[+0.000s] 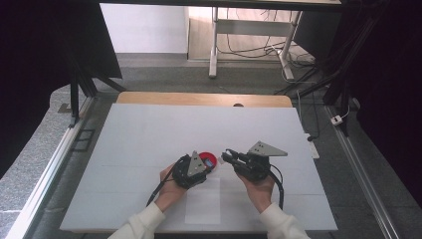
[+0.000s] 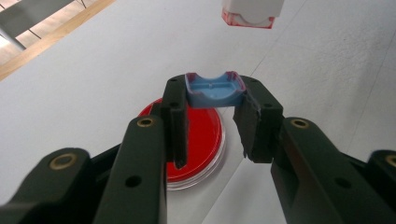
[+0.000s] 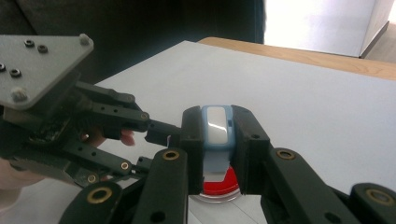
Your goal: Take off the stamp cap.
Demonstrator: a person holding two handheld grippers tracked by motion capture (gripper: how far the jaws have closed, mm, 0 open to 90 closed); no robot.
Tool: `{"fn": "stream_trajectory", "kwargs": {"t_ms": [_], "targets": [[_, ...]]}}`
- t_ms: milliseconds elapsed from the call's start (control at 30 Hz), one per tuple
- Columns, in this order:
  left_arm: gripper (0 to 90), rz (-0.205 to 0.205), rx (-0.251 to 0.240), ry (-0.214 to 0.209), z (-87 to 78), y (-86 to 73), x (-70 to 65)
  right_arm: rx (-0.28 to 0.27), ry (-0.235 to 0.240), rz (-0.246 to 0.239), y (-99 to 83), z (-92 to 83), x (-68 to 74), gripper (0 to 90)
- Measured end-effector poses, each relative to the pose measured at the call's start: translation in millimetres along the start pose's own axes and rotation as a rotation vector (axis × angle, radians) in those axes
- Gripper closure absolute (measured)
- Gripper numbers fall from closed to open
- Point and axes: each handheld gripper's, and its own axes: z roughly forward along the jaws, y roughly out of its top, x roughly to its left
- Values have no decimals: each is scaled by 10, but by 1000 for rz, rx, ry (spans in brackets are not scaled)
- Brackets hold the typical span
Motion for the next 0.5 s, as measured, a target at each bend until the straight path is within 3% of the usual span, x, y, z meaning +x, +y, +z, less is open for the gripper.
{"fn": "stream_trajectory", "kwargs": {"t_ms": [167,500], "targets": [[654,14,5,7,-105,-17,43,2,8,1,-4,5,5,754],[654,-14,-9,-6,-276,-84,125,-13,-1,2,-4,-16,-16,754]]}}
